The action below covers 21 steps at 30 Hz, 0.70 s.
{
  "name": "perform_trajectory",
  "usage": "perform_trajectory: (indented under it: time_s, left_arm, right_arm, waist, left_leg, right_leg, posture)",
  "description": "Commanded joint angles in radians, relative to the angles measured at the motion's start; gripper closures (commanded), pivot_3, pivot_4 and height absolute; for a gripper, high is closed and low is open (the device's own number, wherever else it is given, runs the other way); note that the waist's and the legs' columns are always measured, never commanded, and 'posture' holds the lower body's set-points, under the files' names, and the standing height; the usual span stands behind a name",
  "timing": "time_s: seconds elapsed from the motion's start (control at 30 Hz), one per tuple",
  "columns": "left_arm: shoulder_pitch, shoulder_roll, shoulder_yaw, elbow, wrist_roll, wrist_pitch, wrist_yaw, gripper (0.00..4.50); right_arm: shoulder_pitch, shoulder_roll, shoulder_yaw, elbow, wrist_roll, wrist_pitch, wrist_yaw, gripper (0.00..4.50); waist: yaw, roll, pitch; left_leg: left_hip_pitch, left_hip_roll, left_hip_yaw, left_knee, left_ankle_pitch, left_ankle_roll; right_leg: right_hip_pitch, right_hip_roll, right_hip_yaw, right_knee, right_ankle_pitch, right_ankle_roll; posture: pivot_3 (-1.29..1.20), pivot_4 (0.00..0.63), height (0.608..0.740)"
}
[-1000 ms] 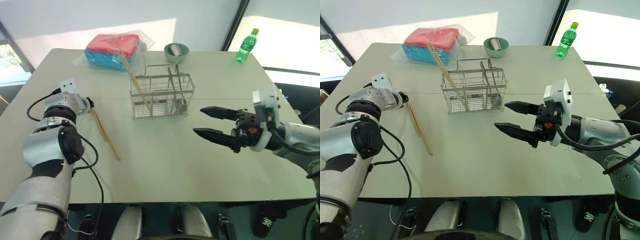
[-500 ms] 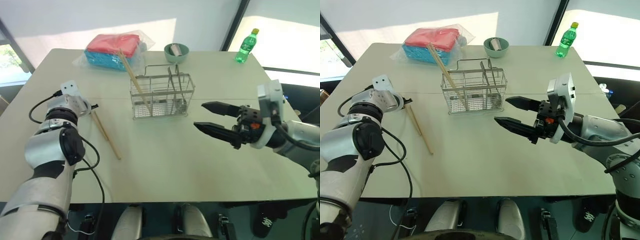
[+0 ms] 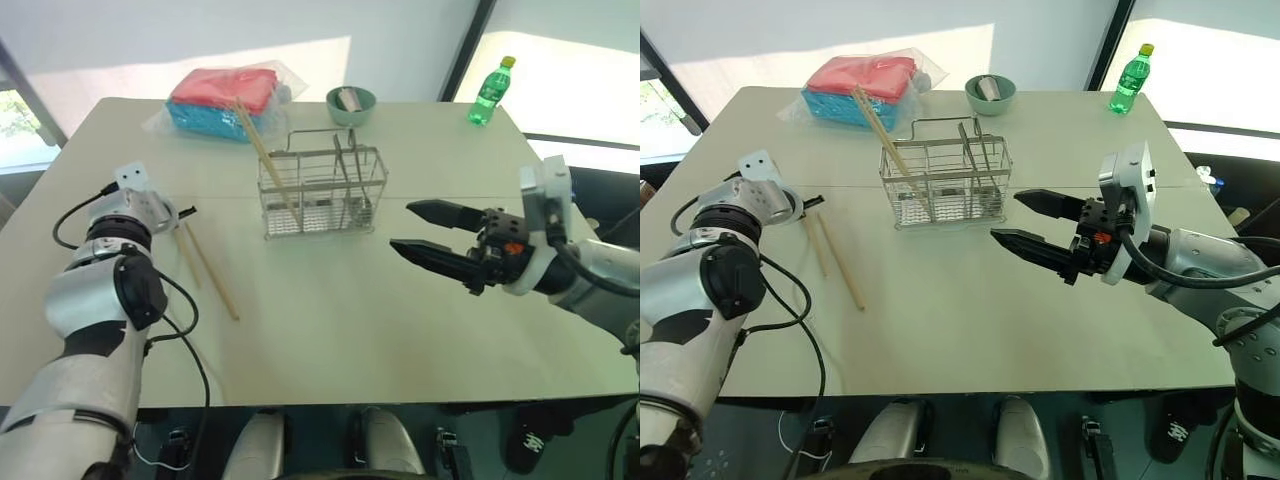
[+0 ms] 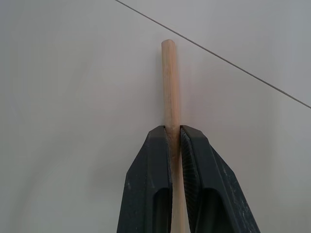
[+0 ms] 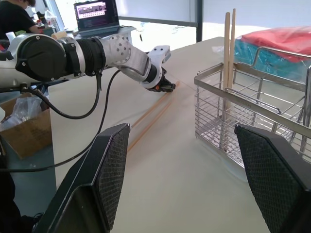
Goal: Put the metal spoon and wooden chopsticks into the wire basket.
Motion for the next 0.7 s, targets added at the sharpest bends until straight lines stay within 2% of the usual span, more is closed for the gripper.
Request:
perform_trajectory:
  time_s: [0.03, 0.17, 0.3, 0.37, 0.47, 0.7]
  left_arm:
    - [-0.104, 0.064, -0.1, -0.064, 0.076, -0.049, -0.139, 4.47]
    - [-0.167, 0.103, -0.186, -0.191, 0.115, -0.241, -0.329, 4.47]
    - [-0.144, 0.078, -0.121, -0.471, -0.004, -0.467, -0.472, 4.47]
    - [-0.132, 0.046, -0.07, -0.567, -0.075, -0.477, -0.483, 4.47]
    - [-0.092, -0.06, -0.026, -0.767, -0.195, -0.449, -0.486, 4.47]
    - [0.022, -0.212, -0.04, -0.976, -0.286, -0.386, -0.45, 4.47]
  right_arm:
    - [0.003, -0.016, -0.029, -0.004, -0.011, -0.012, 0.003, 0.92]
    - [0.033, -0.023, -0.041, -0.001, -0.03, -0.011, 0.006, 0.92]
    - [0.062, -0.026, -0.054, -0.005, -0.035, -0.01, 0.01, 0.92]
    - [0.066, -0.024, -0.056, -0.005, -0.034, -0.009, 0.007, 0.92]
    - [0.078, -0.007, -0.047, -0.014, -0.033, -0.01, -0.01, 0.92]
    - [0.125, 0.012, -0.046, -0.045, -0.035, -0.023, -0.029, 0.92]
  waist:
    - [0.001, -0.001, 0.001]
    - [0.007, -0.003, 0.0]
    - [0.007, -0.002, 0.001]
    - [0.004, -0.001, 0.0]
    - [0.003, 0.001, 0.0]
    - [0.002, 0.001, 0.0]
  left_leg:
    - [0.0, 0.0, 0.0, 0.0, 0.0, 0.0]
    - [-0.001, -0.001, 0.0, 0.0, 0.0, 0.0]
    - [-0.002, -0.001, 0.0, 0.0, 0.0, 0.0]
    - [-0.002, -0.001, 0.0, 0.0, 0.0, 0.0]
    - [-0.001, -0.001, 0.0, 0.0, 0.0, 0.0]
    - [0.001, 0.0, -0.001, 0.002, 0.0, 0.001]
  right_leg:
    - [0.0, 0.0, 0.0, 0.001, 0.0, 0.0]
    - [0.001, 0.0, 0.0, 0.0, 0.0, 0.0]
    - [0.001, -0.003, 0.0, -0.008, 0.0, 0.0]
    - [0.002, -0.005, 0.0, -0.01, 0.001, 0.001]
    - [0.003, -0.005, 0.0, -0.01, 0.001, 0.001]
    - [0.006, -0.001, -0.001, -0.009, 0.001, 0.002]
  posture:
    - [0.0, 0.15, 0.667]
    - [0.0, 0.15, 0.667]
    - [0.0, 0.15, 0.667]
    - [0.0, 0.15, 0.667]
    - [0.0, 0.15, 0.667]
    - [0.0, 0.15, 0.667]
